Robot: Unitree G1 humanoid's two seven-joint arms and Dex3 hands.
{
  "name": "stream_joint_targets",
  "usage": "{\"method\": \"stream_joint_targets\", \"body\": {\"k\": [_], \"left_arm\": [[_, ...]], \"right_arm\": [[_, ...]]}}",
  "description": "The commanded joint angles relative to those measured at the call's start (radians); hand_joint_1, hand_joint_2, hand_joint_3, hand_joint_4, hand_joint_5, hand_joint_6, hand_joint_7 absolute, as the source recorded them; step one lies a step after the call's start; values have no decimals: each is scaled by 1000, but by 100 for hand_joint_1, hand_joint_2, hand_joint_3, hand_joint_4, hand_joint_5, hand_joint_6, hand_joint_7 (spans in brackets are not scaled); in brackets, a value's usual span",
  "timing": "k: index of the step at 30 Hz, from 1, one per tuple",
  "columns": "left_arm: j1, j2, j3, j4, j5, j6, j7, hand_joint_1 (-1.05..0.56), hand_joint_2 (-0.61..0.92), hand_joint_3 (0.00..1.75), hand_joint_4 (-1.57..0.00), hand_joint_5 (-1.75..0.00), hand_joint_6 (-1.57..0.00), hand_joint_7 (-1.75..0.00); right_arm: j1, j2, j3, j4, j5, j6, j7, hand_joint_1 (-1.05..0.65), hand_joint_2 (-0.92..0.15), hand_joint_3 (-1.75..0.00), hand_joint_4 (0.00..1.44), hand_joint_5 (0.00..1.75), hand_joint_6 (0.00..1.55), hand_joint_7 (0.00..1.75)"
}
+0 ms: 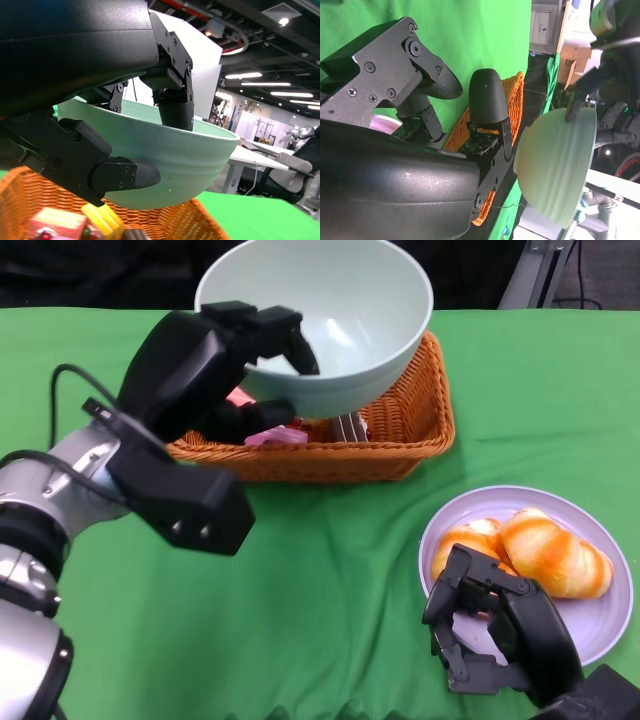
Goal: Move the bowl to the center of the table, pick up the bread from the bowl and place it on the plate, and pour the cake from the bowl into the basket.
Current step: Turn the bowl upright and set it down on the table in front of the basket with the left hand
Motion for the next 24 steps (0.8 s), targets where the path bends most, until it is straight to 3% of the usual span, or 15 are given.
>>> {"method": "stream_joint_targets", "body": {"k": [1,11,14,24], "left_arm": [[-4,28,-25,-3,18,-18,73,-18,73,81,-72,-170,-67,-139],[46,86,-95,-18,73,-45,190,-18,74,75,-73,-169,-71,-130],[109,142,-138,-68,140,-66,288,-16,76,72,-69,-174,-67,-138],[167,206,-217,-106,236,-85,437,-16,82,67,-67,-175,-64,-137]], "right_arm": [[7,-15,-8,-12,12,8,2,-4,-45,-135,85,175,63,162],[7,-15,-12,-16,23,18,9,-3,-46,-135,87,175,63,163],[1,-16,-14,-4,36,13,18,-1,-46,-136,87,175,62,163],[0,-17,-20,-9,38,26,21,-2,-46,-137,88,175,61,163]]}}
